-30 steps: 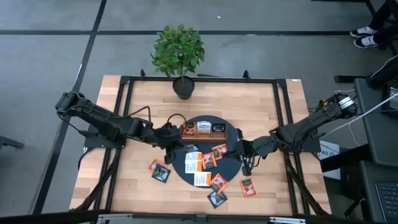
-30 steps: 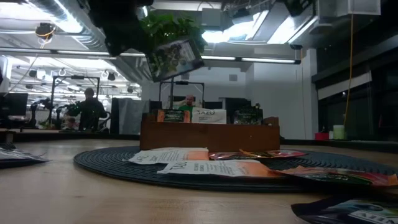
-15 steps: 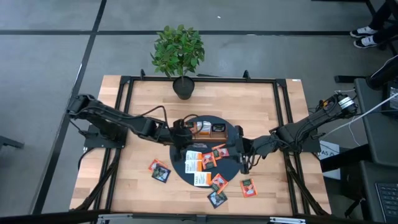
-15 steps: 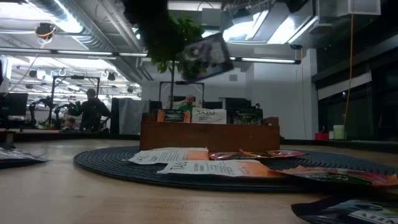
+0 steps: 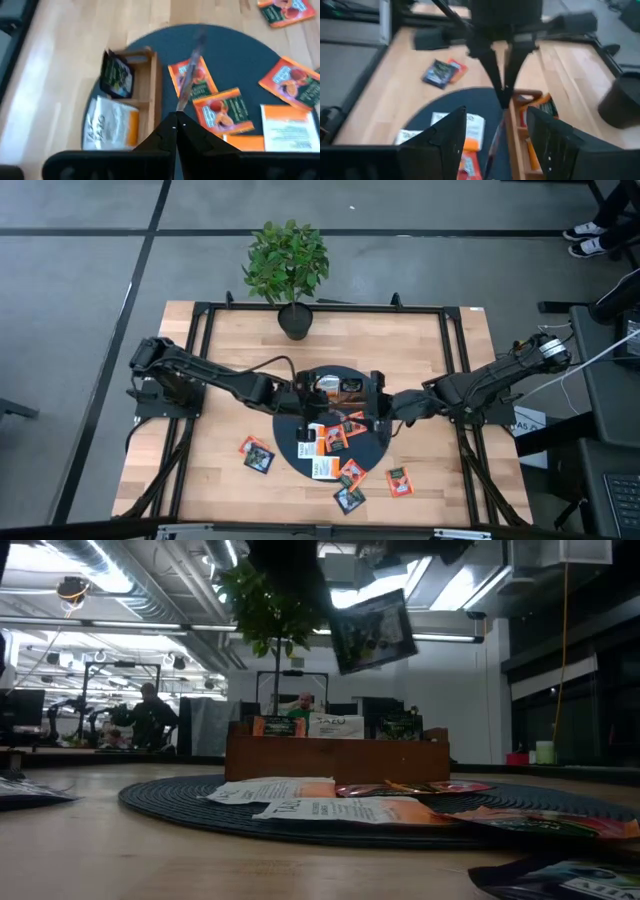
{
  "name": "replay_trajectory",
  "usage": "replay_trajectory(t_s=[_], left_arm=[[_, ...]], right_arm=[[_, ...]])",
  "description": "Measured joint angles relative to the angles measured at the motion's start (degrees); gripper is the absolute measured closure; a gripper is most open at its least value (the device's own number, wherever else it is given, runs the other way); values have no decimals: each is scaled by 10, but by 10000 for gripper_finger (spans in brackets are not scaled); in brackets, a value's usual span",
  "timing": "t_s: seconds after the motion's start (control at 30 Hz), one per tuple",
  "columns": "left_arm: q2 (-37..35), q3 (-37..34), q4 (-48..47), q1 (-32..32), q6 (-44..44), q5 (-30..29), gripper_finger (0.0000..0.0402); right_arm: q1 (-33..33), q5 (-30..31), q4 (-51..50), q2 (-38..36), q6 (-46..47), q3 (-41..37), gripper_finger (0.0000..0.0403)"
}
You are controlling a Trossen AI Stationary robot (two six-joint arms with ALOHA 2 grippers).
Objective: Pick & Place Tea
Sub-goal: Put the violet tea bag into the right side of the wooden organizer
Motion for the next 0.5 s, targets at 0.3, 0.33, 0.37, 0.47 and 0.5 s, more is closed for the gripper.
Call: replay_trajectory(t_s=[0.3,0.33,0.37,0.47,0.5], left_arm=[[6,12,-8,-9,11,-43,399],[6,12,-8,-11,11,-43,399],[6,12,-9,-11,11,-43,399],[6,12,-11,-11,10,-43,399],[6,12,-11,-11,10,-43,399]], right_arm=[[-20,7,-12,81,-35,31,197],[-23,7,-13,87,-34,34,197],[-27,7,-14,93,-33,37,197],[-36,5,-15,109,-32,48,197],[-38,4,-19,113,-31,53,197]])
